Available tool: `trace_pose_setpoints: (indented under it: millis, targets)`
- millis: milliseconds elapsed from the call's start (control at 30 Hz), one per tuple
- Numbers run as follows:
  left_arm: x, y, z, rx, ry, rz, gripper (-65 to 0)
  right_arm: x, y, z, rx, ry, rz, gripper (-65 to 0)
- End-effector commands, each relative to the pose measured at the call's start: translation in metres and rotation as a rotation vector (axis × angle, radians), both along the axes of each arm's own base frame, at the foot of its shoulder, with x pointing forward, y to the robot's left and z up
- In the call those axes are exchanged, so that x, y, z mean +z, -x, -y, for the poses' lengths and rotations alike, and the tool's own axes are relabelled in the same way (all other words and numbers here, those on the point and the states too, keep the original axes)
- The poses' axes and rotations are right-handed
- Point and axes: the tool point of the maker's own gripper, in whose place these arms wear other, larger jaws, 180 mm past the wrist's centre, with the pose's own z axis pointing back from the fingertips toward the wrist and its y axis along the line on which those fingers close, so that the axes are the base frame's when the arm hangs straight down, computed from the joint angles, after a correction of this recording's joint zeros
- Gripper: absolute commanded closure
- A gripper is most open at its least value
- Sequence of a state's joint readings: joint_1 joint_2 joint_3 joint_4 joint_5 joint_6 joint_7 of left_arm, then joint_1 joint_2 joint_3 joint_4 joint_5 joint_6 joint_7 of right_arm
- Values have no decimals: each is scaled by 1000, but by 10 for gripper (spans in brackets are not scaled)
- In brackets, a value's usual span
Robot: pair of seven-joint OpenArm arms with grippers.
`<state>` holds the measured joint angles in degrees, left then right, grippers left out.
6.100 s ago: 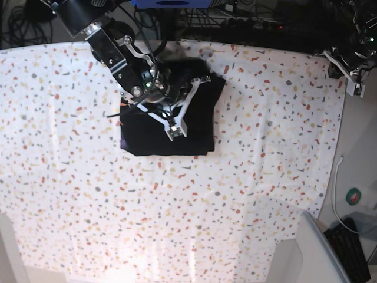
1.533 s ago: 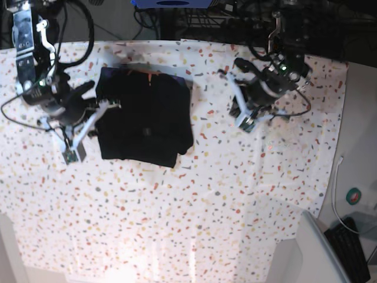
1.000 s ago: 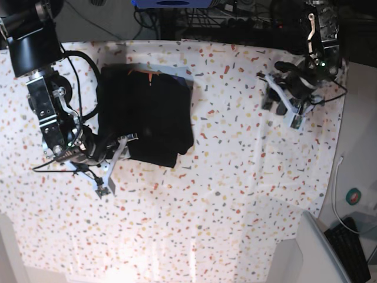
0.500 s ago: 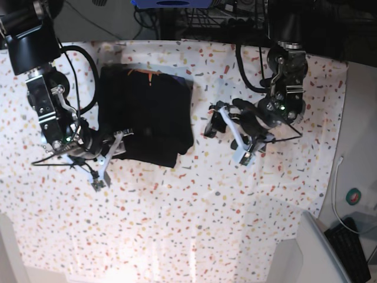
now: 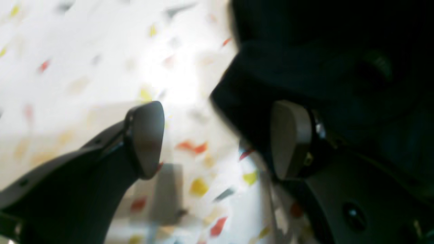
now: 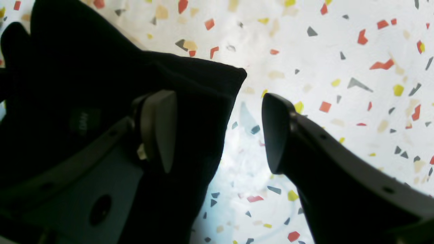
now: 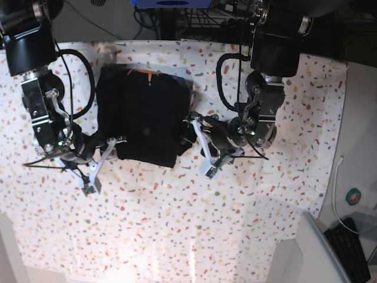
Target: Layout the t-shirt on the table in an organized manner, then fold the t-shirt properly
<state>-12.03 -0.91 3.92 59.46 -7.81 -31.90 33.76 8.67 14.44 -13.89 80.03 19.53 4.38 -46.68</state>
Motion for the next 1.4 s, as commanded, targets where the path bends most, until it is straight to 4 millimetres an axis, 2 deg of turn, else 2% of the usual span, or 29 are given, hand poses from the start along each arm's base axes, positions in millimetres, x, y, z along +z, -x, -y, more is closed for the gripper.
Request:
trace_pose_setpoints:
  millis: [0, 100, 233, 300, 400, 500, 567, 633, 700, 867, 967, 1067, 1133, 1267, 1367]
  targets:
    - [13, -13, 9, -10, 30, 43, -456, 14, -14, 4, 0, 2, 52, -375]
    - [12, -14, 23, -13, 66, 48, -456, 15, -16, 3, -1, -7, 70, -356]
    - [-2, -3, 37, -25, 106, 36, -456, 13, -13, -2, 2, -18, 64, -237]
    - [-4, 0, 45, -29, 124, 34, -456, 11, -11, -5, -5, -30, 60, -203]
    - [10, -6, 50, -33, 140, 79, -456, 11, -11, -6, -4, -32, 60, -197]
    - [24, -6, 45, -45, 122, 120, -456, 11, -11, -7, -4, -35, 64, -176]
    - [34, -11, 30, -28, 95, 146, -456, 11, -11, -7, -4, -35, 64, -96]
    - [37, -5, 19, -10, 74, 145, -456, 12, -11, -6, -6, -33, 65, 0]
    - [43, 0, -1, 21, 50, 168, -456, 13, -13, 0, -26, -37, 69, 0]
    - [47, 36, -66, 130, -25, 192, -456, 17, -13, 11, -71, -48, 80, 0]
    - [38, 63, -119, 218, -99, 161, -456, 24, -13, 10, -62, -47, 100, 0]
    - [34, 86, -175, 312, -177, 131, -456, 29, -5, 8, -58, -53, 113, 0]
    - [33, 97, -208, 379, -219, 116, -456, 35, 4, 14, -84, -59, 105, 0]
    - [37, 111, -246, 463, -265, 109, -456, 51, 10, 23, -116, -63, 127, 0]
    - [40, 114, -258, 497, -276, 113, -456, 52, 13, 35, -141, -52, 121, 0]
